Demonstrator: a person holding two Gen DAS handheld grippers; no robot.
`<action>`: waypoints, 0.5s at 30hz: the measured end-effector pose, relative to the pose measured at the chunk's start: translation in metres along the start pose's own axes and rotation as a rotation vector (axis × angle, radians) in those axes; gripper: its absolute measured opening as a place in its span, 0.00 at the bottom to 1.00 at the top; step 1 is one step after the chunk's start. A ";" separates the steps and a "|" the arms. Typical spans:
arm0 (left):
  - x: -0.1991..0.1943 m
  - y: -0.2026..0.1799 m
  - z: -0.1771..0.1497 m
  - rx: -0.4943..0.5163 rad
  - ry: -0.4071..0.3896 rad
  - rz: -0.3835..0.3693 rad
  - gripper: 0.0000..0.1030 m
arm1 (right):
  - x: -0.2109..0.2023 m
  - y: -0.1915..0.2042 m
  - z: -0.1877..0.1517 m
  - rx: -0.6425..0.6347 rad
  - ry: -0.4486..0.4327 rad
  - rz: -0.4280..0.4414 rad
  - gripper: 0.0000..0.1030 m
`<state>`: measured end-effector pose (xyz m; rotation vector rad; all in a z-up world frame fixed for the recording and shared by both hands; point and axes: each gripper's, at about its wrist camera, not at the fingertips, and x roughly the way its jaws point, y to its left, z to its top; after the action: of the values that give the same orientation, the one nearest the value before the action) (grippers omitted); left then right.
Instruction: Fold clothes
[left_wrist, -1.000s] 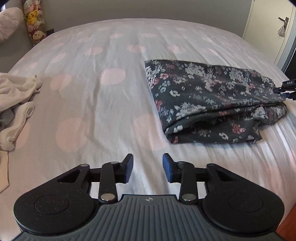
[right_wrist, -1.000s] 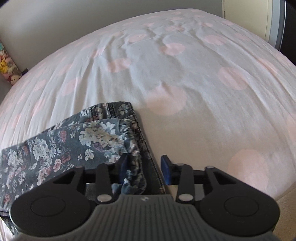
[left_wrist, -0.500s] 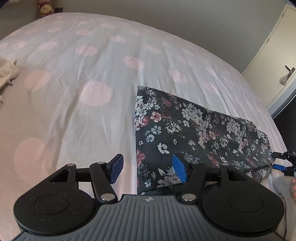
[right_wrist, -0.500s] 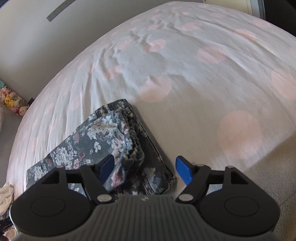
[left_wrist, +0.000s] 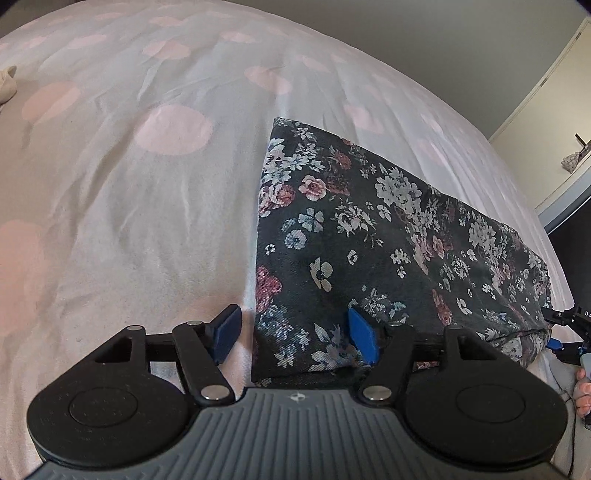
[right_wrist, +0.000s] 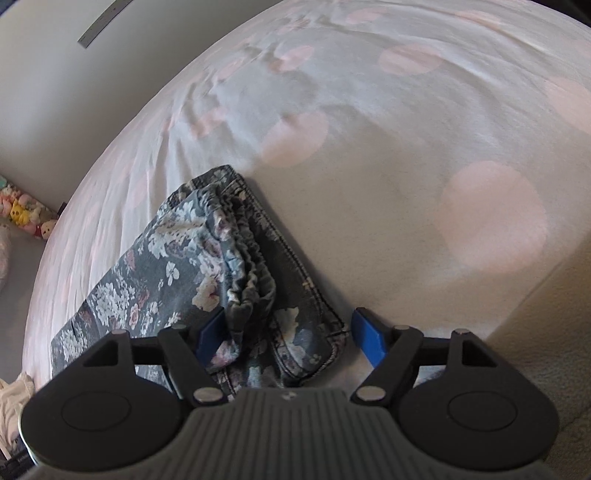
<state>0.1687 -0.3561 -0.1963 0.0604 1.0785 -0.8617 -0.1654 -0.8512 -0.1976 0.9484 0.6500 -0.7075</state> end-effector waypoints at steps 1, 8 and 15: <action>0.001 -0.003 -0.001 0.009 -0.006 0.009 0.65 | 0.001 0.002 -0.001 -0.011 -0.003 -0.003 0.74; 0.003 -0.012 -0.002 0.040 -0.036 0.037 0.38 | -0.002 0.003 -0.004 0.015 -0.022 0.027 0.46; -0.009 -0.023 0.021 0.102 -0.004 0.030 0.18 | -0.028 0.015 0.004 0.041 -0.060 0.059 0.25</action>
<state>0.1678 -0.3758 -0.1712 0.1592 1.0275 -0.8892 -0.1699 -0.8416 -0.1672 0.9768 0.5544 -0.6968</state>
